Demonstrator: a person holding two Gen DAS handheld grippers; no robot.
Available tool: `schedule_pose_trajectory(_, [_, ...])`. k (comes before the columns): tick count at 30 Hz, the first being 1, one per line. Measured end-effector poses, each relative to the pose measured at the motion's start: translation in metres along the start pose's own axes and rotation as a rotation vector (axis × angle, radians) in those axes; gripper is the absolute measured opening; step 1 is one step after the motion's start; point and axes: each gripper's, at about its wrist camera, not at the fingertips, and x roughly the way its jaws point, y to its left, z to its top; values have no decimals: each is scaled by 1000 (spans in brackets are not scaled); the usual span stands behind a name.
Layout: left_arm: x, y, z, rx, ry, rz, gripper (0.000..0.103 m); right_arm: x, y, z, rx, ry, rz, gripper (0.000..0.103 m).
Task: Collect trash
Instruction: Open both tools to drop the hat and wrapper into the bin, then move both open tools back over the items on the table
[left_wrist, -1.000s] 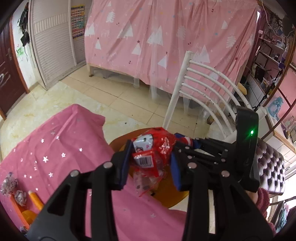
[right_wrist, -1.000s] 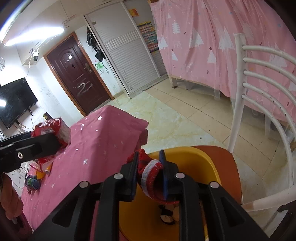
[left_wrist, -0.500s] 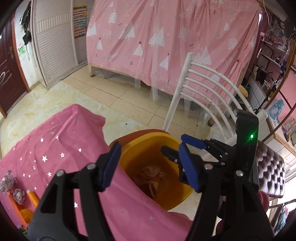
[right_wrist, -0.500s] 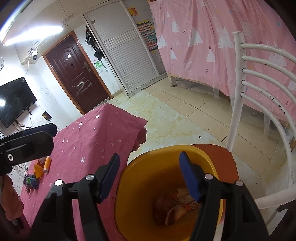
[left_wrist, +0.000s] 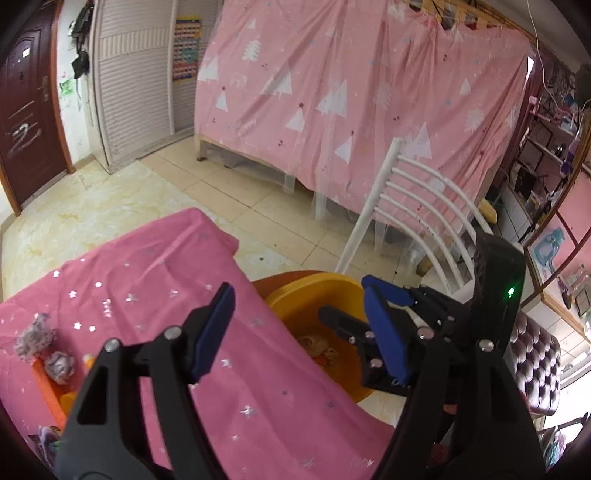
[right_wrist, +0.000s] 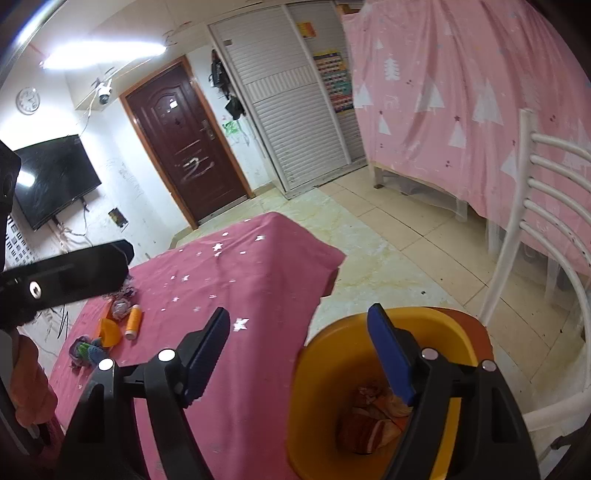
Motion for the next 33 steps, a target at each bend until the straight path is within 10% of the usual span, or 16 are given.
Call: schedule_pose_trajectory(33, [-146, 186, -75, -210, -124, 315, 82, 52, 178, 4, -250, 90, 218, 72])
